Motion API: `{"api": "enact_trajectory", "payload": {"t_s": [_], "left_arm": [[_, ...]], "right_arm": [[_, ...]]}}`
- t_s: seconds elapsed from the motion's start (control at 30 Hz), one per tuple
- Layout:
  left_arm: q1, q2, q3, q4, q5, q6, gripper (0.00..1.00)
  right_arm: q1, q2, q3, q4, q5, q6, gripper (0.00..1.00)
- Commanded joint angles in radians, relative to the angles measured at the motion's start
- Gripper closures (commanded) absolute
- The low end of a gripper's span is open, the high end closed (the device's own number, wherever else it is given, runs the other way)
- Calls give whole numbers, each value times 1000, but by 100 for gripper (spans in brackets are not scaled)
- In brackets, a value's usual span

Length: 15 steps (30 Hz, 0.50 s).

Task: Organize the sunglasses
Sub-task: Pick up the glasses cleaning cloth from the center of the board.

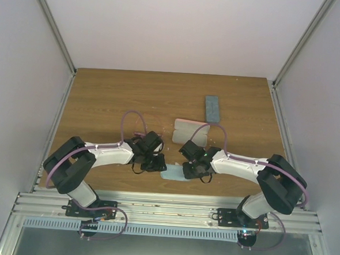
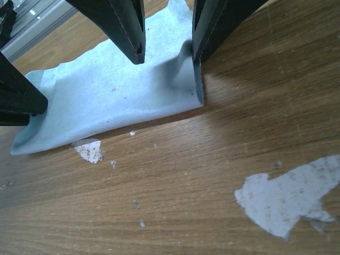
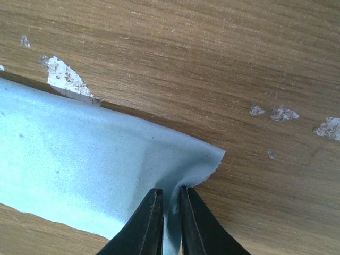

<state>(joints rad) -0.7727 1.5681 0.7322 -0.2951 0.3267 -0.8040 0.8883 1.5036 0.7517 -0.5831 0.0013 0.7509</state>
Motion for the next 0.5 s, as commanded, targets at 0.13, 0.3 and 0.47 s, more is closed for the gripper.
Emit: {"api": "enact_trajectory", "payload": {"t_s": [0.13,0.3,0.47], "left_arm": [[-17,64,-12,-31,-13,2,76],[-20,76,-4,-48,-25,3,80],[-42,109,44,-118,-92,11,82]], "right_arm": [[9,44,-34,4,-14,13,92],[9,49,-35,8,-15,12,96],[10,48,-34,10,-9,17,99]]}}
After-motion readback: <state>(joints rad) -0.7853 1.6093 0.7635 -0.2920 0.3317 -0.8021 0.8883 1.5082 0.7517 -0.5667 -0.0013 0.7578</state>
